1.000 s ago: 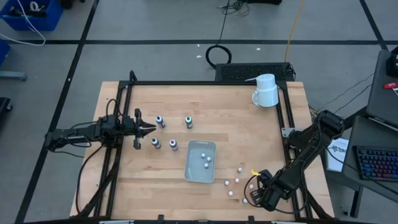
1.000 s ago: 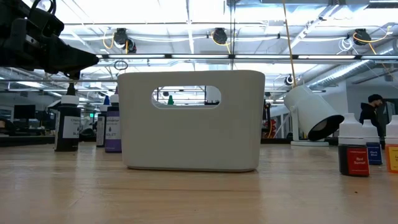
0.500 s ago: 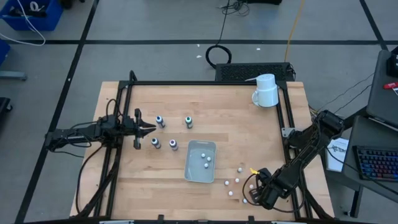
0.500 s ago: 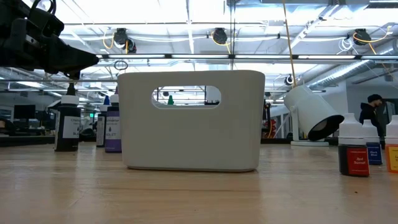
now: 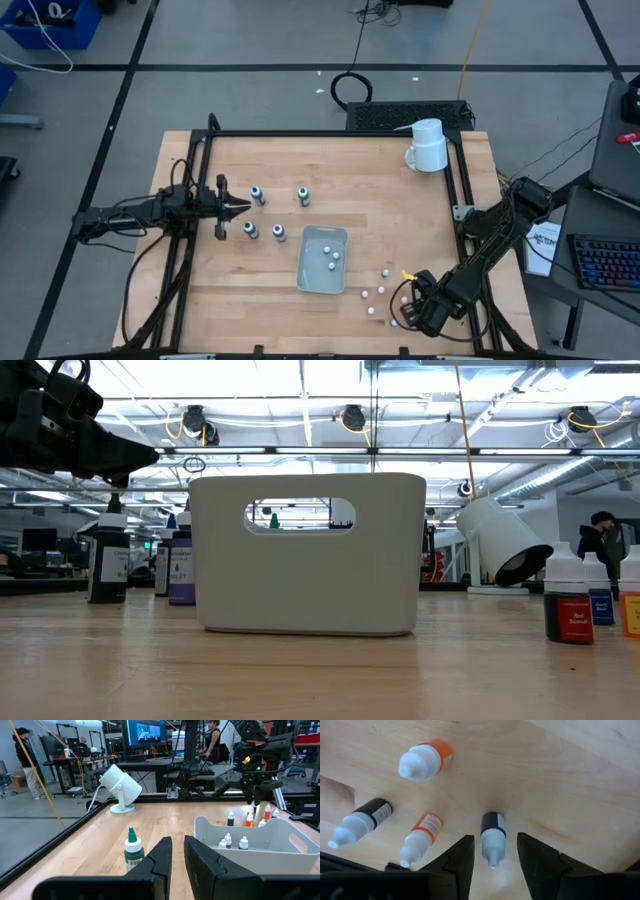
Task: Pick & Place food coloring
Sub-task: Put the small black food coloring bottle into the white bin
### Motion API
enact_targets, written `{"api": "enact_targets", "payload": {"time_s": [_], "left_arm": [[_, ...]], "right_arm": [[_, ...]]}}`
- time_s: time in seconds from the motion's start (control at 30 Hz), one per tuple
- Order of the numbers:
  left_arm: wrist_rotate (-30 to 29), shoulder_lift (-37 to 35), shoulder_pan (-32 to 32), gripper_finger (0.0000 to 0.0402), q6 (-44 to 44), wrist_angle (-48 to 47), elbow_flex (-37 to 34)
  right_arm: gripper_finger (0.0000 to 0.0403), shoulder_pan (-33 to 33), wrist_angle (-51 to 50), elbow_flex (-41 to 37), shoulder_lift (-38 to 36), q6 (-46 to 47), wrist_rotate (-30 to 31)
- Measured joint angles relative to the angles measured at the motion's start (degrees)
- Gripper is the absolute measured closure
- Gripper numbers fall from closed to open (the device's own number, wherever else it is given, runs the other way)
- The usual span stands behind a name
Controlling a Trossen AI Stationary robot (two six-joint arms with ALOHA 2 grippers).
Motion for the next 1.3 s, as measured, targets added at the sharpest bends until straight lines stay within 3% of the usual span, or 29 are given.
{"api": "enact_targets", "payload": {"time_s": [0.43, 0.73, 1.3], "left_arm": [[0.0, 0.0, 0.0, 0.0344, 0.0, 0.0, 0.0], [0.0, 0.0, 0.0, 0.0344, 0.0, 0.0, 0.0], [0.0, 0.0, 0.0, 0.0344, 0.0, 0.0, 0.0]], "right_arm": [[0.0261, 0.0, 7.4, -4.1, 0.0, -0.2, -0.3], [0.0261, 0.0, 7.2, -4.2, 0.0, -0.5, -3.1], [0.0261, -0.1, 7.1, -4.2, -0.5, -0.5, -2.6]]}}
